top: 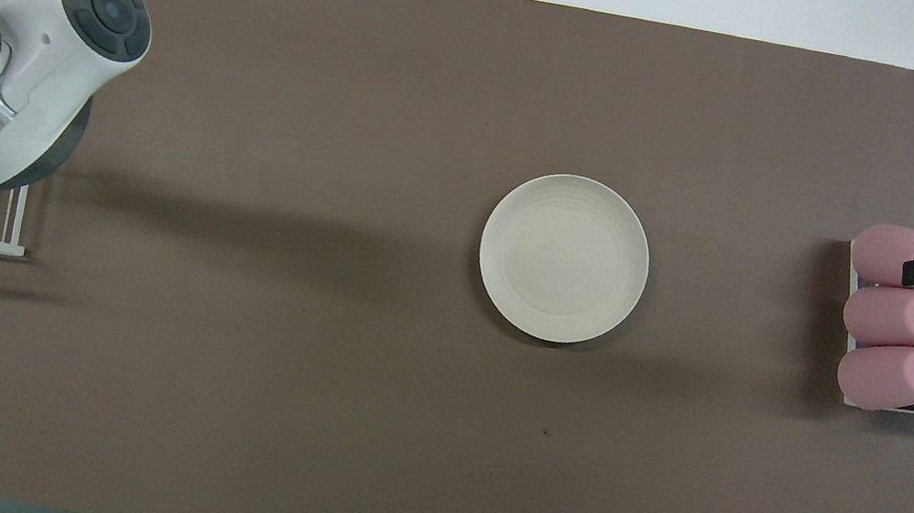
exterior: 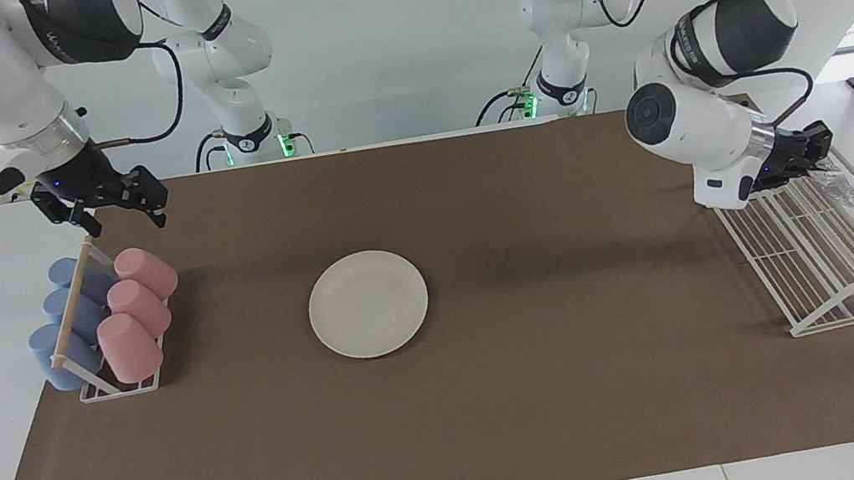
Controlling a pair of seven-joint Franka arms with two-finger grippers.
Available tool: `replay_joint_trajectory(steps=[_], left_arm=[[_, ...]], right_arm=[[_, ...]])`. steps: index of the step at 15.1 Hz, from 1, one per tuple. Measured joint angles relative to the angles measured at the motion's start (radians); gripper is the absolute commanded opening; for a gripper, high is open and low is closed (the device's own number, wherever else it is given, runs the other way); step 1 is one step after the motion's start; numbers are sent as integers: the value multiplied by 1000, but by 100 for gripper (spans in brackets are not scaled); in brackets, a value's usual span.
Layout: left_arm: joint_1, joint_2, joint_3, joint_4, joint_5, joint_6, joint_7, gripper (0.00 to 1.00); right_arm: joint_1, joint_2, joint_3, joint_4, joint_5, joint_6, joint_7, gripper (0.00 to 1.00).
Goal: Wipe plate with sponge
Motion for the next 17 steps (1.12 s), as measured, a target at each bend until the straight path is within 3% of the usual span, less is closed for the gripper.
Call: replay_joint_trajectory(steps=[4, 12, 14, 16, 17], left_arm=[[3, 106, 0, -44, 104, 2, -210, 0], [45, 113, 1, -70, 114, 41, -277, 0], [45, 112, -3, -70, 114, 45, -288, 18], [45, 112, -4, -70, 113, 48, -289, 65], [45, 112, -5, -70, 113, 50, -290, 68]], right_arm=[[0, -3, 4, 1, 0, 0, -1, 100], [0, -3, 4, 1, 0, 0, -1, 100], [1, -3, 4, 1, 0, 0, -1, 100], [2, -3, 5, 1, 0, 0, -1, 100], [2, -3, 5, 1, 0, 0, -1, 100]])
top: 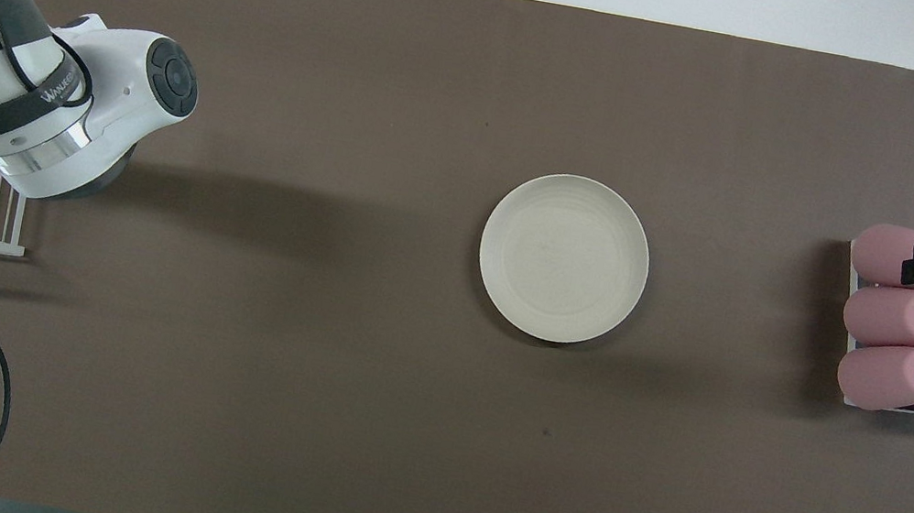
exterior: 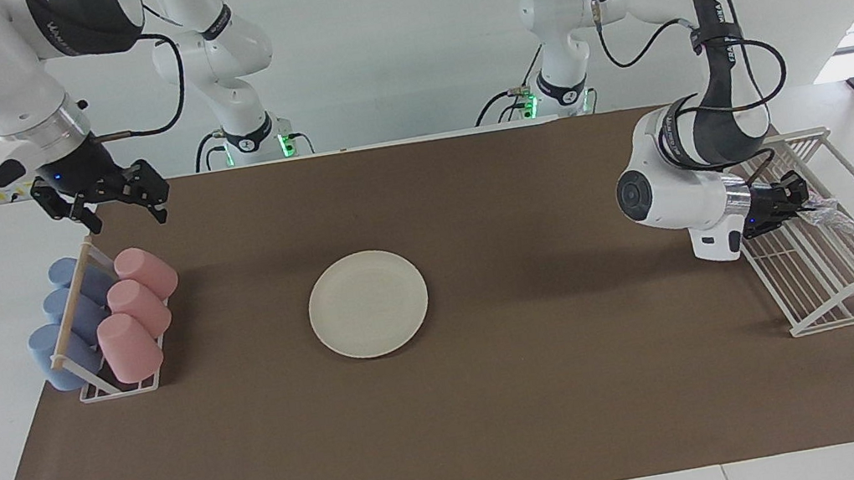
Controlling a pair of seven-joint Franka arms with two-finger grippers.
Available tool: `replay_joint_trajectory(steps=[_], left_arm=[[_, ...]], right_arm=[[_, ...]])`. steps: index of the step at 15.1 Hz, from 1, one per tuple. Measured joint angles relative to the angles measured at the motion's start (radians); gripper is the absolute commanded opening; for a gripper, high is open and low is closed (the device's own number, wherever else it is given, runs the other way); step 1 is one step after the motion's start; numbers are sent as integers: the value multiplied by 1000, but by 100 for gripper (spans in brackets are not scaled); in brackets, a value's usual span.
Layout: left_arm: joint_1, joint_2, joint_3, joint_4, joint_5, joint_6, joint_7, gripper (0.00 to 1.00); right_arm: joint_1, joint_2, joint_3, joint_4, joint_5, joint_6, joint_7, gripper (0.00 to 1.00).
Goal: Wipe plate with sponge
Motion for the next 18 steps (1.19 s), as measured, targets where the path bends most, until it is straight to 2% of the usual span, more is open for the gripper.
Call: replay_joint_trajectory(steps=[1, 3, 8, 12, 14, 18], left_arm=[[0, 0, -1, 0, 0, 2, 0, 75], [0, -1, -2, 0, -2, 6, -1, 99], [0, -1, -5, 0, -20, 11, -4, 100], [0, -9, -8, 6, -99, 18, -11, 100], [0, -33, -8, 30, -204, 25, -6, 100], [0, -125, -7, 121, -506, 25, 89, 100]], right_arm=[[0, 0, 0, 0, 0, 1, 0, 100], [2, 0, 1, 0, 0, 14, 0, 100], [7, 0, 5, 0, 0, 24, 0, 100], [8, 0, 5, 0, 0, 24, 0, 100], [8, 0, 5, 0, 0, 24, 2, 100], [8, 0, 5, 0, 0, 24, 2, 100]])
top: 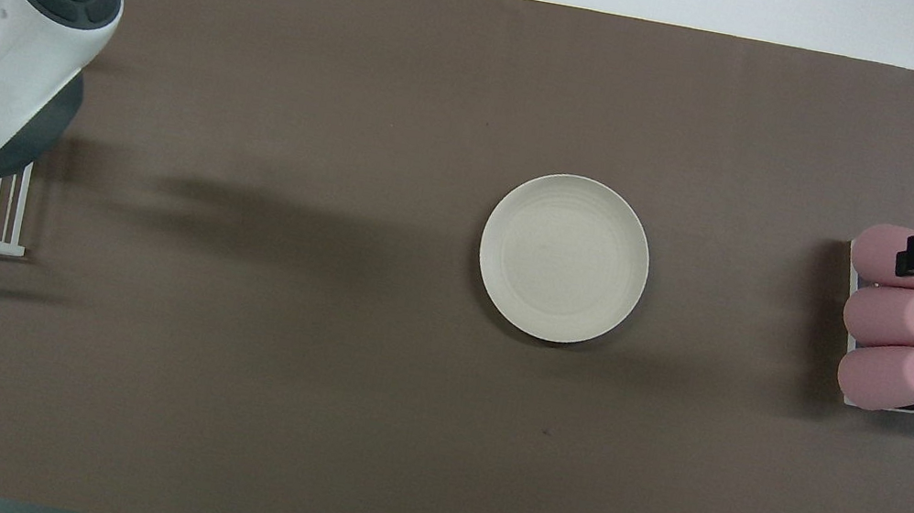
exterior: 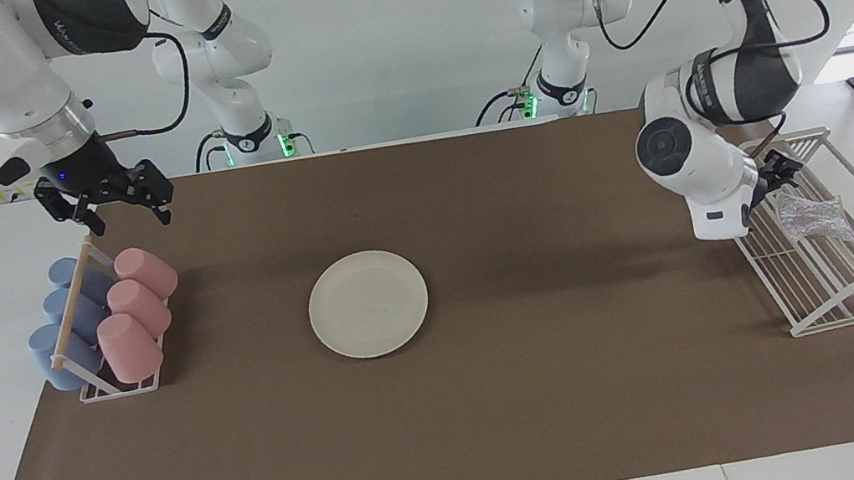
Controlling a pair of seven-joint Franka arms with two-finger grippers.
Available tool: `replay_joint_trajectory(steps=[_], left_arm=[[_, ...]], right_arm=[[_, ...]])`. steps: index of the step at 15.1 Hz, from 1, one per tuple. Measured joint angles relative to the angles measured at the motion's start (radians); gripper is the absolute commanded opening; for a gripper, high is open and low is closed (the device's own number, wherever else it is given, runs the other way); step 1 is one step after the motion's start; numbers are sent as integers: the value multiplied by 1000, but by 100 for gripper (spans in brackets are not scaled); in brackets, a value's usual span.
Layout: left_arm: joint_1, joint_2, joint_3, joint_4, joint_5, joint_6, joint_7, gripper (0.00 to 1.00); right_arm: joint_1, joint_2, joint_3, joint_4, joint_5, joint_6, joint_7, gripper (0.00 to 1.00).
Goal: Wipe plate with sponge
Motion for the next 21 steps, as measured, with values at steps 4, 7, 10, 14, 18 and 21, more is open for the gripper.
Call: replay_joint_trajectory(steps=[4, 7, 10, 14, 18, 21], left_arm=[[3, -60, 10, 39, -255, -6, 54, 100], [41, -121, 18, 59, -464, -46, 181, 100], [83, -205, 24, 64, -617, -140, 368, 100], [83, -276, 19, 64, -690, -272, 514, 100], [83, -290, 16, 64, -738, -296, 584, 100], [83, -289, 12, 64, -739, -292, 600, 100]], right_arm=[[0, 0, 0, 0, 0, 0, 0, 100], [0, 0, 0, 0, 0, 0, 0, 100], [0, 0, 0, 0, 0, 0, 0, 100], [0, 0, 0, 0, 0, 0, 1, 100], [0, 0, 0, 0, 0, 0, 1, 100], [0, 0, 0, 0, 0, 0, 2, 100]])
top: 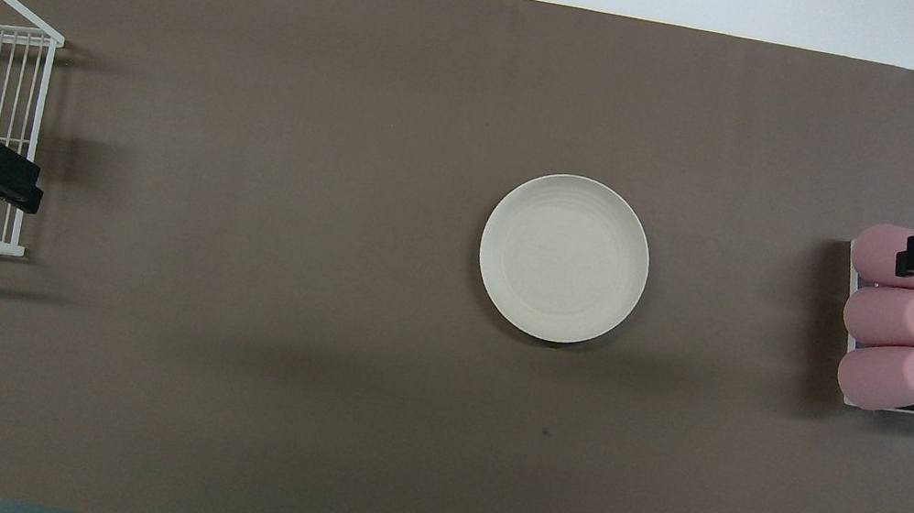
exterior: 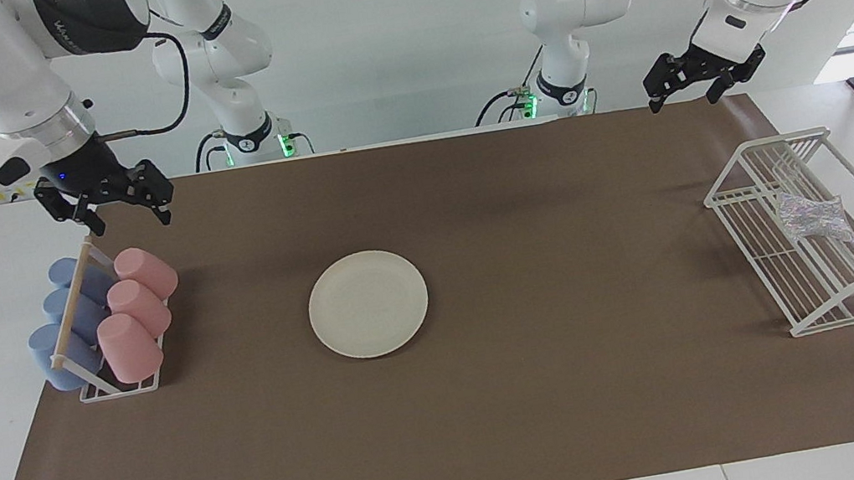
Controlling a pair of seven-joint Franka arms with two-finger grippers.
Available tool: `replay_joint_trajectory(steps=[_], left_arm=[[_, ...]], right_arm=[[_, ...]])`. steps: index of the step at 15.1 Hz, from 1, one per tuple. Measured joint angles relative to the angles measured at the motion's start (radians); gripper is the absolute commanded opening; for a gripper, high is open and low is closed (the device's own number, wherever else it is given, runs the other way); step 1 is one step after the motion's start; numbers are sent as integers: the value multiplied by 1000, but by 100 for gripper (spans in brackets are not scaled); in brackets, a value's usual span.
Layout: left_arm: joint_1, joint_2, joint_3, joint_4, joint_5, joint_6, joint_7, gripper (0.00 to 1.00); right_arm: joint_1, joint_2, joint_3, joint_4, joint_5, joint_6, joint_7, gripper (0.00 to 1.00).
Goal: Wipe plate with sponge
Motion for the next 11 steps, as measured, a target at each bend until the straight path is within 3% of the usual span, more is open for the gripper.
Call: replay_joint_trajectory(steps=[11], left_arm=[[0, -1, -3, 0, -3, 49, -12, 100]], right_arm=[[0, 0, 0, 0, 0, 0, 4, 100]])
